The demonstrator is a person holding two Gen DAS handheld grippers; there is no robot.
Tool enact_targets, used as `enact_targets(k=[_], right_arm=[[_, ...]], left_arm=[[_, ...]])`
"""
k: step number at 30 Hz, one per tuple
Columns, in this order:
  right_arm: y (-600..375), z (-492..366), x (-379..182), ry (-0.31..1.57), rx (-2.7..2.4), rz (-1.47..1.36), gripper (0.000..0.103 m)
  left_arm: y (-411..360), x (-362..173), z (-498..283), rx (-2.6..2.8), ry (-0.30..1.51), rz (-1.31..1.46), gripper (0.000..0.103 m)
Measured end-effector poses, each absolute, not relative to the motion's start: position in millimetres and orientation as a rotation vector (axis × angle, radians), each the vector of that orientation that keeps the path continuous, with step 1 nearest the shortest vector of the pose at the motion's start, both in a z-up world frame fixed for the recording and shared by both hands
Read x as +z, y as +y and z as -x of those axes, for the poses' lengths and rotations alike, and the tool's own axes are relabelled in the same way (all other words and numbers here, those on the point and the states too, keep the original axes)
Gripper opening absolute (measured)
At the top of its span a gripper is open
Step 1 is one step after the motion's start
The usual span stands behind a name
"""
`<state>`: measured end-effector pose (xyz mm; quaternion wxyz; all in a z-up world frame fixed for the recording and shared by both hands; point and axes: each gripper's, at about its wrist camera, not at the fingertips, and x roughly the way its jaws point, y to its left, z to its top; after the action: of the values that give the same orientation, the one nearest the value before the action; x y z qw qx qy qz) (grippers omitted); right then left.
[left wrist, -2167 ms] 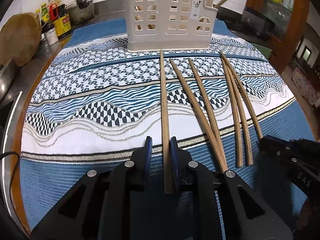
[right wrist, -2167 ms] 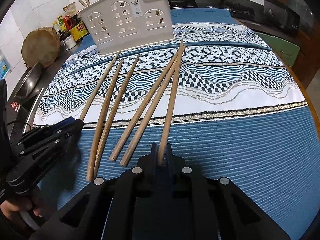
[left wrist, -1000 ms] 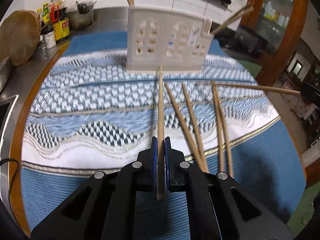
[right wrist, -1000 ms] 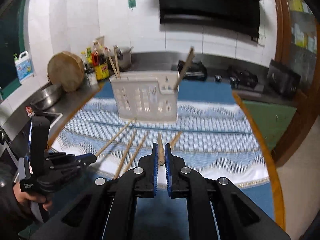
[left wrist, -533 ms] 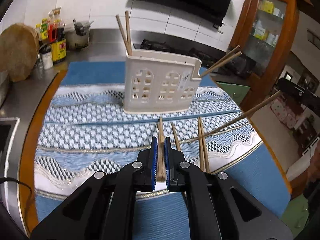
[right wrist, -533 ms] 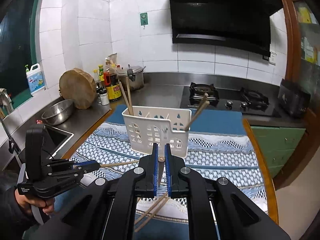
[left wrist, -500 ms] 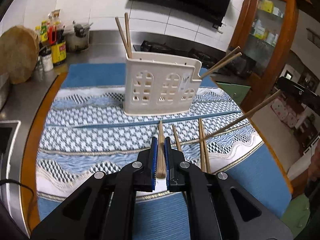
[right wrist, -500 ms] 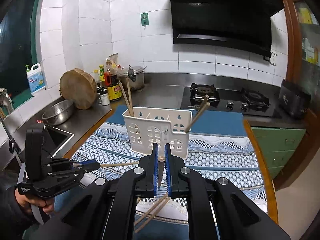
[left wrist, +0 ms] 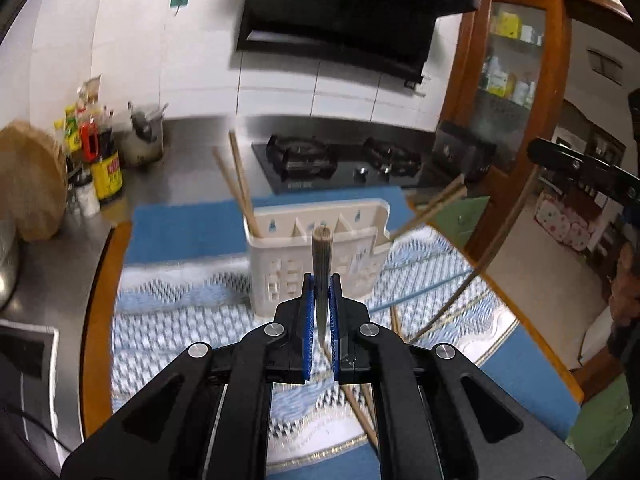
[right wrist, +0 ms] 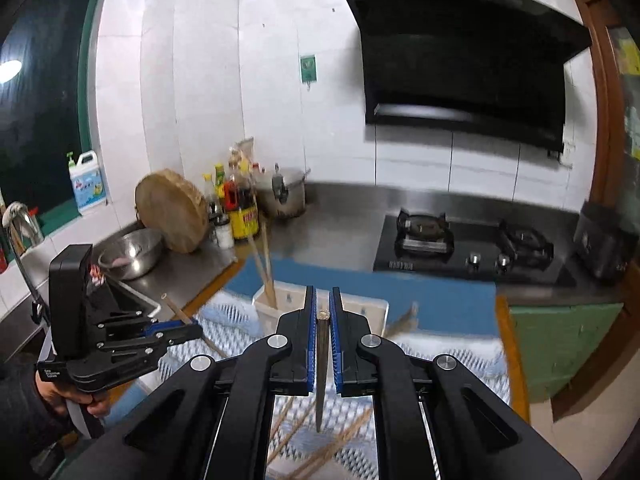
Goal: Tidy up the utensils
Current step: 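Lift both chopsticks upright and lower them into the white holder, then open both grippers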
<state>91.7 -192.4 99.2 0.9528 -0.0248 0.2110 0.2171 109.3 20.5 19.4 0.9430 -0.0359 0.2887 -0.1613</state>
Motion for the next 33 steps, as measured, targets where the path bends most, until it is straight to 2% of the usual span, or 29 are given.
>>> enact_targets(k=[10, 14, 33], right_arm=[[-183.4, -138.4, 155.0, 0.311, 0.418, 0.065, 0.006], [-179.0, -154.5, 158.6, 0.296, 0.396, 0.074, 0.006], [-166.6, -211.3, 70.7, 0.481, 0.356, 0.086, 0.007]], left_arm=[[21.9, 94.3, -132.4, -0.340, 0.433, 0.049, 0.006], [25.2, 105.1, -146.5, -0.305, 0.406, 0.044, 0.006], [37.1, 98.7, -183.7, -0.234, 0.382, 0.089, 0.006]])
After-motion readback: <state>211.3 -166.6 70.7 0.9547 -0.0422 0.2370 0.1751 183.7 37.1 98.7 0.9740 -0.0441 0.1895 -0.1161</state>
